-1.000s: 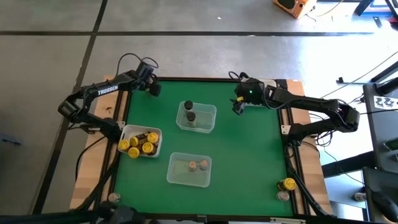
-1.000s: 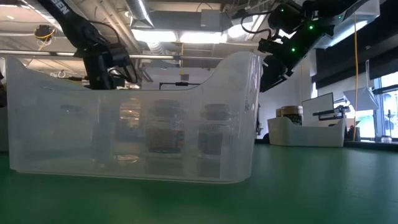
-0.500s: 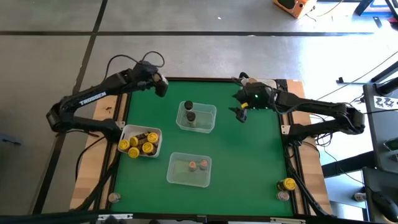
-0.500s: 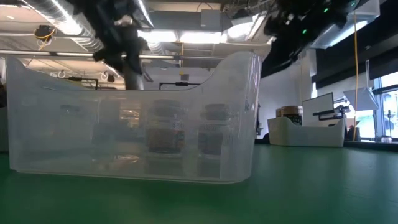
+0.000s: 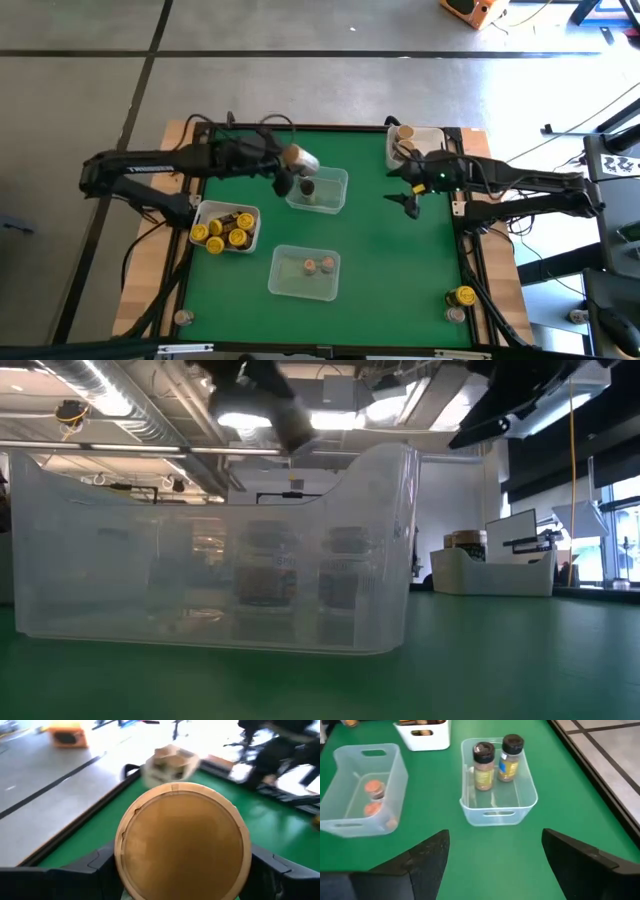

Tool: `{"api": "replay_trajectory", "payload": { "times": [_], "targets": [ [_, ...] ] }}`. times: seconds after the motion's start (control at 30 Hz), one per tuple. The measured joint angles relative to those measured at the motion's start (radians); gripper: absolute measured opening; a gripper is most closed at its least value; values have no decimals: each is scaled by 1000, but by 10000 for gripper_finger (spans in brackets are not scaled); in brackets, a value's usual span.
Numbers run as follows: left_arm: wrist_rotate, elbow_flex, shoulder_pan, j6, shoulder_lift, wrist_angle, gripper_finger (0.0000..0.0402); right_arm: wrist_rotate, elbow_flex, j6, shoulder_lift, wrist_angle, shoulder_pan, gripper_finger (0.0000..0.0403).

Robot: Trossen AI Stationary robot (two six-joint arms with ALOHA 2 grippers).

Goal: Sort spices by type
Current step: Put the golden spice bottle into the top white bin

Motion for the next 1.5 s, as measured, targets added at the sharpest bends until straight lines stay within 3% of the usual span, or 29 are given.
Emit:
{"api": "replay_trajectory", "payload": {
  "times": [0.17,0.4,0.67,0.87,1.1,1.5],
  "targets": [
    [-6,41,-121,-5,106,94,278,-3,0,37,-57,-27,34,317],
    [-6,191,-239,36,359,147,279,-8,0,139,-132,-101,145,317],
    [-4,409,-319,95,656,152,280,-5,0,346,-167,-211,302,317],
    [2,467,-357,98,803,150,280,55,0,431,-171,-250,383,317],
    [3,491,-362,75,902,146,280,155,-9,448,-135,-244,436,317],
    [-4,493,-362,55,935,165,296,160,-79,448,-10,-142,458,317]
  ]
}}
